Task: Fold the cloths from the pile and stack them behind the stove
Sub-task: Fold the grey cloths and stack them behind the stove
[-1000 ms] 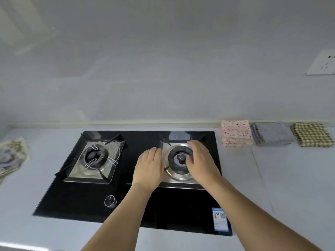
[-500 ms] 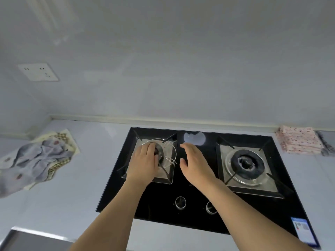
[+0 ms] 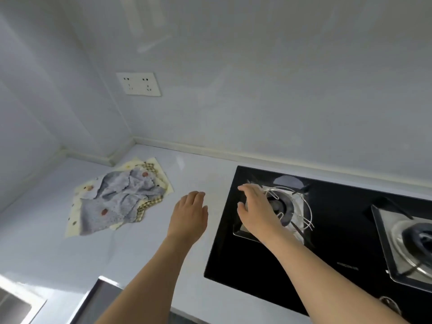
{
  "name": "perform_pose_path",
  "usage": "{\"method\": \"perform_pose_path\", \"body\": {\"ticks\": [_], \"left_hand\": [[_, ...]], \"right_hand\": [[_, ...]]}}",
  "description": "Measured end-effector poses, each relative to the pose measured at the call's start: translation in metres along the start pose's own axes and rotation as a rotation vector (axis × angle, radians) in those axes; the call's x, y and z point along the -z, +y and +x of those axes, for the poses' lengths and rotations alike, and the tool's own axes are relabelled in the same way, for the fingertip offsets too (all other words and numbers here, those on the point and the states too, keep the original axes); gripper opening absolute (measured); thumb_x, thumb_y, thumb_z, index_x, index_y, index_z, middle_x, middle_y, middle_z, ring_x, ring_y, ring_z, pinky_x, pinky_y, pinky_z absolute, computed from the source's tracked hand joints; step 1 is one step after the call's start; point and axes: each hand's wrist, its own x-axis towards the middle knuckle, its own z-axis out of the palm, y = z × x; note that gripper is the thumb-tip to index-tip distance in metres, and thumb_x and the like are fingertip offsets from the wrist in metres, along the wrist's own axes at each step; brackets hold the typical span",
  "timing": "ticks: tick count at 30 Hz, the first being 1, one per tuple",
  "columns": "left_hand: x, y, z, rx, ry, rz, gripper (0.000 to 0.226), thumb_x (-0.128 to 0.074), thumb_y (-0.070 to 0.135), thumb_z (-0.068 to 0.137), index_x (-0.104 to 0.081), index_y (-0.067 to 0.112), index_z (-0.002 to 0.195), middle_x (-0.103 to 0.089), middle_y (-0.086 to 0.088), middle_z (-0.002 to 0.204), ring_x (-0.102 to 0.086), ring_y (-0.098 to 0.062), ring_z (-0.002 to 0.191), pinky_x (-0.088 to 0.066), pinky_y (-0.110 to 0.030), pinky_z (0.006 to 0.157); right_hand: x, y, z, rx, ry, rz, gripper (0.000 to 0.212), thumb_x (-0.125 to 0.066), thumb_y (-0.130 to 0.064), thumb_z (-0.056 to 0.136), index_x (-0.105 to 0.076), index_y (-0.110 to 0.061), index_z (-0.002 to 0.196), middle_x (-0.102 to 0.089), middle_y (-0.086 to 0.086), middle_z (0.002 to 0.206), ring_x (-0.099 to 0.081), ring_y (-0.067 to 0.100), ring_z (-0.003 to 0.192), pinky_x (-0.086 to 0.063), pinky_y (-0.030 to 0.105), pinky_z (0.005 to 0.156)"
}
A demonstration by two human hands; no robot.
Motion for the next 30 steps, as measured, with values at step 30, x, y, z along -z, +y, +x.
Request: {"method": "perform_pose_path", "body": {"ticks": [30], "left_hand": [[0.003, -0.423, 0.084, 0.127, 0.024, -0.245, 0.044, -0.064, 0.03, 0.087, -0.055, 0.026, 0.13, -0.051, 0.007, 0.128, -0.046, -0.018, 0.118, -0.036, -0.027, 0.096]], "right_hand": [[-0.306, -0.213, 0.262, 0.215, -0.247, -0.102, 0.042, -0.042, -0.009, 0.097, -0.046, -0.015, 0.138, -0.042, 0.003, 0.143, -0.039, 0.02, 0.131, -0.031, 0.03, 0.109]]}}
